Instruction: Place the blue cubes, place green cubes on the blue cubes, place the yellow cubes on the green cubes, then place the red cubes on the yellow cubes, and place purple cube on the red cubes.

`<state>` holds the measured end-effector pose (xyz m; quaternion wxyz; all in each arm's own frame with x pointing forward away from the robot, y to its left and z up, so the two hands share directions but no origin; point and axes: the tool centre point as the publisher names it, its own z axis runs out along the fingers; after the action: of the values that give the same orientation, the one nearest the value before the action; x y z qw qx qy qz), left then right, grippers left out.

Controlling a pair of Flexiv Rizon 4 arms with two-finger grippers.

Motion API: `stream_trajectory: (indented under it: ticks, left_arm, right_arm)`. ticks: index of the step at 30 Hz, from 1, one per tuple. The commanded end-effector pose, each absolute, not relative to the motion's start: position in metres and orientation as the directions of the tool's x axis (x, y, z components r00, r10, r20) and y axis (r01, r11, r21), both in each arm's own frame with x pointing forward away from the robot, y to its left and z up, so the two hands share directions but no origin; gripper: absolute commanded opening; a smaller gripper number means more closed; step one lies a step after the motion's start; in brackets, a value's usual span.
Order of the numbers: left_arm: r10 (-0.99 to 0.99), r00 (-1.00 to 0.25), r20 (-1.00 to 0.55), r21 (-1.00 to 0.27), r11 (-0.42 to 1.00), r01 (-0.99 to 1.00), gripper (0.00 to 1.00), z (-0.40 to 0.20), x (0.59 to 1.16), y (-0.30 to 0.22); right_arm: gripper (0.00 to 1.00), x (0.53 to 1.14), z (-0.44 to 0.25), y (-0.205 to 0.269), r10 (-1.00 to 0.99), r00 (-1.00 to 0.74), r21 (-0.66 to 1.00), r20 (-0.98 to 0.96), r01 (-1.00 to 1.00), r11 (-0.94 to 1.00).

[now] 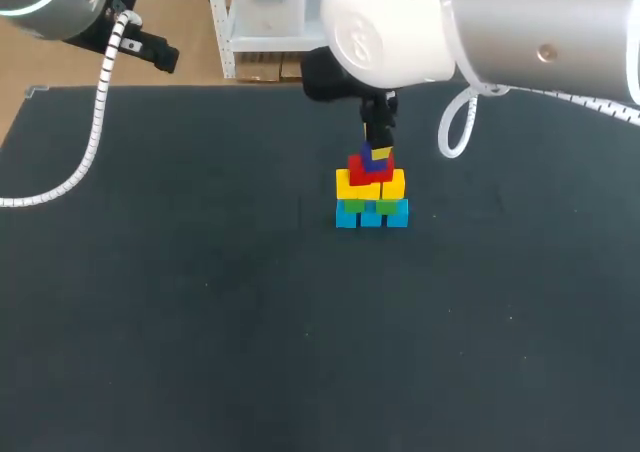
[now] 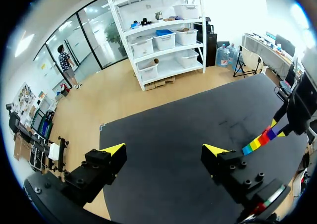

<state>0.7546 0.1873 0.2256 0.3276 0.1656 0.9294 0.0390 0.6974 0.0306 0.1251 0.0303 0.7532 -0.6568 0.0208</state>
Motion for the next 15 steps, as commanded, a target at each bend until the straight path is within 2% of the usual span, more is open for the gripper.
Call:
stream_trajectory:
  ticks: [1, 15]
  left_arm:
    - [0.335, -0.730, -0.595, 0.181, 0.941, 0.285, 1.00, 0.2260, 0.7541, 0.1882]
    - [0.335, -0.730, -0.595, 0.181, 0.941, 0.285, 1.00, 0.2260, 0.7541, 0.1882]
  right_arm:
    - [0.30, 0.6992, 0.1253, 0.0308, -0.989, 0.135, 0.020, 0.067, -0.991, -0.133]
    - [0.32, 0.7019, 0.1255, 0.0326, -0.990, 0.132, 0.014, 0.059, -0.991, -0.131]
